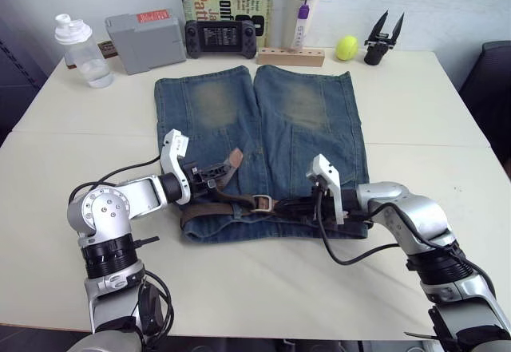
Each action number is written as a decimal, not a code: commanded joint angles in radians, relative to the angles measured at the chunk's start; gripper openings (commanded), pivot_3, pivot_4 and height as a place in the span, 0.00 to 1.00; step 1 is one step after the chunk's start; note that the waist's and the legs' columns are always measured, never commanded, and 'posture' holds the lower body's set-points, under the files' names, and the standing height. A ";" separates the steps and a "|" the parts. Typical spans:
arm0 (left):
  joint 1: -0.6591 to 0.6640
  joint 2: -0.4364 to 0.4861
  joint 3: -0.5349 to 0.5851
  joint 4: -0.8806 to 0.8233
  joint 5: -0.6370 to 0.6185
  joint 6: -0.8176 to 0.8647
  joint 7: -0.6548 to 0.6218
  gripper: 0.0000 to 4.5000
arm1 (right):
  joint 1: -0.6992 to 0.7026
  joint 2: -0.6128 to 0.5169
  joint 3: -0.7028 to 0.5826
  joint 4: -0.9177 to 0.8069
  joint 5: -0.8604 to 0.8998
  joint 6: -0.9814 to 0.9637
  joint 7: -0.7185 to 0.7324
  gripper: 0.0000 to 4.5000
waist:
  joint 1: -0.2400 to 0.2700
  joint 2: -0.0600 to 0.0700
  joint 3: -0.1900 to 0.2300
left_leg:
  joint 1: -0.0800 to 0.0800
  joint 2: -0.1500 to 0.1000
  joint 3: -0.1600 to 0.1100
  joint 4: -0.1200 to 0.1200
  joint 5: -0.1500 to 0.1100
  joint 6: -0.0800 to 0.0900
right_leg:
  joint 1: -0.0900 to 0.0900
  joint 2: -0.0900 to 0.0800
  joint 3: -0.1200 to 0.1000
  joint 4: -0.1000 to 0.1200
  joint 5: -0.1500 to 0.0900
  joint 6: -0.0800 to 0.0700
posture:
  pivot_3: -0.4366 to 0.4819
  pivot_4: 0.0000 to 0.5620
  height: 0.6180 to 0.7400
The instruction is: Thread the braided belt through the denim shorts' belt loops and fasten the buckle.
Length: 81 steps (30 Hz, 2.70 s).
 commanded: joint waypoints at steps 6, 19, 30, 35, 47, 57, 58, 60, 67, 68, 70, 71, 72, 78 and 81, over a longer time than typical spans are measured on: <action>0.055 0.042 -0.065 -0.071 -0.006 -0.036 -0.029 0.00 | -0.047 0.045 -0.006 0.038 -0.014 -0.047 0.025 0.01 | -0.001 0.000 0.000 | 0.000 0.000 0.000 0.000 0.000 0.000 | -0.001 0.000 0.000 0.000 0.000 0.000 | 0.48 0.27 0.65; 0.092 0.085 -0.125 -0.089 0.001 -0.093 -0.051 0.00 | -0.099 0.083 -0.006 0.091 -0.014 -0.034 0.061 0.01 | 0.000 0.000 0.000 | -0.001 0.000 0.000 0.000 0.000 0.000 | -0.001 0.000 0.001 0.000 0.000 0.000 | 0.48 0.27 0.65; 0.135 0.141 -0.197 -0.087 0.045 -0.219 -0.105 0.00 | -0.151 0.071 -0.049 0.133 -0.002 -0.020 0.099 0.01 | 0.000 0.000 0.000 | -0.001 0.000 0.002 -0.001 0.000 0.000 | -0.003 0.000 0.001 0.000 0.000 0.000 | 0.48 0.27 0.65; 0.153 0.153 -0.231 -0.096 0.060 -0.265 -0.130 0.00 | -0.146 0.033 -0.050 0.127 -0.003 -0.004 0.127 0.01 | 0.000 0.000 0.000 | -0.002 0.000 0.002 -0.001 0.000 0.000 | -0.004 -0.001 0.001 0.000 0.000 0.000 | 0.48 0.27 0.65; 0.146 0.156 -0.245 -0.094 0.069 -0.290 -0.139 0.00 | -0.115 0.042 0.013 0.124 -0.039 -0.011 0.142 0.01 | -0.001 0.000 0.000 | -0.002 0.000 0.002 -0.001 0.000 0.000 | -0.004 -0.001 0.001 0.000 0.000 0.000 | 0.48 0.27 0.65; 0.151 0.165 -0.253 -0.106 0.073 -0.291 -0.144 0.00 | -0.138 0.115 0.033 0.149 -0.047 -0.033 0.120 0.01 | -0.001 0.000 0.000 | -0.002 0.000 0.002 -0.002 0.000 0.000 | -0.004 -0.001 0.001 0.000 0.000 0.000 | 0.48 0.27 0.65; 0.151 0.165 -0.253 -0.108 0.072 -0.291 -0.143 0.00 | -0.142 0.123 0.035 0.155 -0.050 -0.039 0.117 0.01 | -0.001 0.000 0.000 | -0.002 0.000 0.002 -0.002 0.000 0.000 | -0.004 -0.001 0.001 0.000 0.000 0.000 | 0.48 0.27 0.65; 0.151 0.164 -0.253 -0.110 0.071 -0.290 -0.143 0.00 | -0.147 0.135 0.039 0.167 -0.060 -0.052 0.112 0.01 | -0.001 0.000 0.000 | -0.002 0.000 0.002 -0.002 0.000 0.000 | -0.004 -0.001 0.001 0.000 0.000 0.000 | 0.48 0.27 0.65; 0.153 0.169 -0.267 -0.116 0.072 -0.293 -0.147 0.00 | -0.165 0.143 0.046 0.197 -0.096 -0.090 0.119 0.01 | -0.002 0.000 0.000 | -0.002 0.000 0.002 -0.002 0.000 0.000 | -0.005 -0.001 0.001 0.001 0.000 0.000 | 0.48 0.27 0.65; 0.153 0.170 -0.267 -0.115 0.073 -0.294 -0.148 0.00 | -0.171 0.131 0.036 0.183 -0.087 -0.079 0.128 0.01 | -0.002 0.000 0.000 | -0.002 0.000 0.002 -0.002 0.000 0.000 | -0.005 -0.001 0.001 0.001 0.000 0.000 | 0.48 0.27 0.65; 0.153 0.172 -0.268 -0.111 0.074 -0.297 -0.149 0.00 | -0.187 0.108 0.010 0.155 -0.061 -0.049 0.144 0.01 | -0.002 0.000 0.000 | -0.002 0.000 0.003 -0.002 0.000 0.000 | -0.005 -0.001 0.001 0.001 0.000 0.000 | 0.48 0.27 0.65; 0.153 0.173 -0.268 -0.110 0.074 -0.298 -0.149 0.00 | -0.196 0.093 -0.002 0.144 -0.051 -0.034 0.153 0.01 | -0.001 0.000 0.000 | -0.002 0.000 0.002 -0.002 0.000 0.000 | -0.005 -0.001 0.001 0.001 0.000 0.000 | 0.48 0.27 0.65; 0.152 0.173 -0.269 -0.109 0.074 -0.298 -0.149 0.00 | -0.203 0.081 -0.010 0.136 -0.045 -0.025 0.160 0.01 | -0.001 0.000 0.000 | -0.002 0.000 0.002 -0.002 0.000 0.000 | -0.005 -0.001 0.001 0.001 0.000 0.000 | 0.48 0.27 0.65; 0.150 0.170 -0.278 -0.103 0.079 -0.307 -0.153 0.00 | -0.200 0.019 0.038 0.122 -0.076 -0.012 0.188 0.01 | -0.001 0.000 0.000 | -0.003 0.000 0.002 -0.003 0.000 0.000 | -0.006 -0.001 0.001 0.000 0.000 0.000 | 0.48 0.27 0.65; 0.145 0.167 -0.283 -0.102 0.080 -0.310 -0.152 0.00 | -0.186 0.025 0.057 0.126 -0.093 -0.023 0.182 0.01 | -0.001 0.000 0.000 | -0.003 0.000 0.003 -0.003 0.000 0.000 | -0.006 -0.001 0.001 0.000 0.000 0.000 | 0.48 0.27 0.65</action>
